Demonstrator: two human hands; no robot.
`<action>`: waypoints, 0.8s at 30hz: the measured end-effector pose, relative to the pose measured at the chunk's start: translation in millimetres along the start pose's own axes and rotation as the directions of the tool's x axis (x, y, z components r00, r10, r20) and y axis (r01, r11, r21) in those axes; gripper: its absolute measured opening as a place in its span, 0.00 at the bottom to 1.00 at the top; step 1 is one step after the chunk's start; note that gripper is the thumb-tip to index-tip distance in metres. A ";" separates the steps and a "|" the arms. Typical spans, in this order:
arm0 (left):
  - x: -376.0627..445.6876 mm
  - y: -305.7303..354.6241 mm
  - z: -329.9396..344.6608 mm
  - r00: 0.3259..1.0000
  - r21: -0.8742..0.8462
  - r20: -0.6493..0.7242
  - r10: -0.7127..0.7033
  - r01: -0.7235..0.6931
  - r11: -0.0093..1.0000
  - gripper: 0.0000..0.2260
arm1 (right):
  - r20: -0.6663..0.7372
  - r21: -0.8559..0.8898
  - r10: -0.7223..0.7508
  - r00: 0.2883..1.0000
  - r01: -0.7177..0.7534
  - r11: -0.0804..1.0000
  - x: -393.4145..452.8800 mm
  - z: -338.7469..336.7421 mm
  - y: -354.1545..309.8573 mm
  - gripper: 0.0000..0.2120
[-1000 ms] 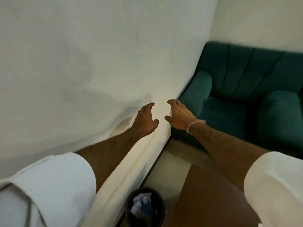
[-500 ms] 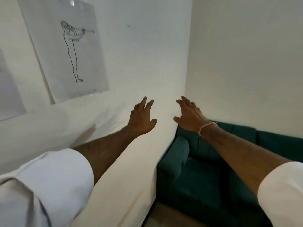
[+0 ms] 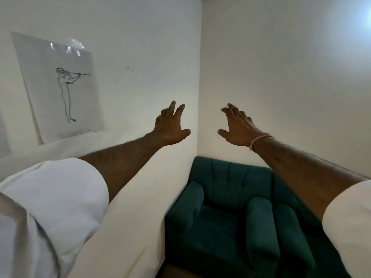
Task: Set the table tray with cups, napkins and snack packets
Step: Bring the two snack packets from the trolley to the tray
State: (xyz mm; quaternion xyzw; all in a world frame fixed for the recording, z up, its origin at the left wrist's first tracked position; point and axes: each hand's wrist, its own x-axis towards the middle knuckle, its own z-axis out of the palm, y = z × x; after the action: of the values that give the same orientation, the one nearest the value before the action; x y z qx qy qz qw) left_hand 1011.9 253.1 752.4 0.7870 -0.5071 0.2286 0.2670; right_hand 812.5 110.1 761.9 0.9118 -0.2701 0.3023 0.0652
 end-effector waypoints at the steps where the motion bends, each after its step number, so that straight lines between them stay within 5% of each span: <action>1: 0.8 10.7 -0.7 1.000 -0.009 0.000 0.016 -0.016 1.000 0.41 | -0.006 -0.009 0.018 1.000 -0.018 1.000 -8.0 -6.7 8.3 0.38; 24: -54.7 328.9 66.5 0.893 -0.321 0.100 0.439 -0.389 0.864 0.39 | -0.124 -0.261 0.483 0.867 -0.498 0.827 -263.8 -182.6 195.6 0.37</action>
State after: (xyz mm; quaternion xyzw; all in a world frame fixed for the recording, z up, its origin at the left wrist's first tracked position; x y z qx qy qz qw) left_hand 694.3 133.8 729.8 0.6275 -0.7135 0.1355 0.2806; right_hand 437.1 115.7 746.1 0.7846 -0.5338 0.2905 0.1228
